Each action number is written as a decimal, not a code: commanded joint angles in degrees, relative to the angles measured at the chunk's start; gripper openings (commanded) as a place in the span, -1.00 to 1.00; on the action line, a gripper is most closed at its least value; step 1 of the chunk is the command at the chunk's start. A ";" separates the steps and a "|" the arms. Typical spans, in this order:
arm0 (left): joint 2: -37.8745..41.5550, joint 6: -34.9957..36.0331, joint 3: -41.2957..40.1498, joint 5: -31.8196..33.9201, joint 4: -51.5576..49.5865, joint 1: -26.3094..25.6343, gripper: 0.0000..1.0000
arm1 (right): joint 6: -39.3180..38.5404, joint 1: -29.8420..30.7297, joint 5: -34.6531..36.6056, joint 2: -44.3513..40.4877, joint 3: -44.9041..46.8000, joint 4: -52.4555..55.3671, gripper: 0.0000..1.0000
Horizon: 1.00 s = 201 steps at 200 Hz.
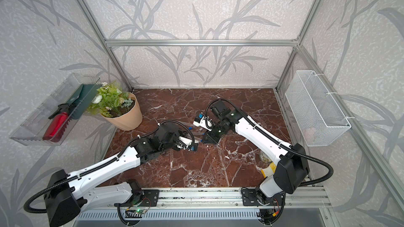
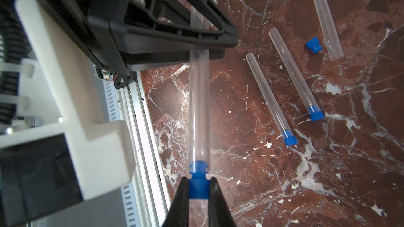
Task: Insert stoppers into test tubes
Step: Insert the stopper into the test tube.
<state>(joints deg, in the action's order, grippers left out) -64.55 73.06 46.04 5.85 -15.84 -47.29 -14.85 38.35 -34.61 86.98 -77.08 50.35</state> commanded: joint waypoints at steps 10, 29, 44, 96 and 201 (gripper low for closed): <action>0.91 0.95 0.75 -12.00 0.93 -3.86 -1.00 | 7.42 0.24 -6.87 -1.26 -1.21 -24.19 -0.94; 1.34 -3.72 1.28 -14.30 2.57 -3.86 -1.00 | 10.14 0.24 -6.87 -2.13 0.33 -27.98 -0.96; 1.66 -6.00 1.77 -17.10 2.07 -3.91 -1.00 | 11.94 0.24 -6.87 -2.82 1.45 -30.58 -0.96; 2.86 -11.53 0.60 -22.98 7.00 -5.66 -1.00 | 16.24 0.60 -4.99 -4.39 4.72 -37.81 -0.97; 5.50 -13.55 -3.10 -17.87 7.78 -4.63 -1.00 | 14.10 0.90 -0.33 -7.33 6.38 -38.51 -0.04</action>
<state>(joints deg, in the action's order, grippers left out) -60.90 57.21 44.69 -1.69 -14.22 -49.98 -0.16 38.65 -36.86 81.54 -69.78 26.30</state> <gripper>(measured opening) 0.161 0.415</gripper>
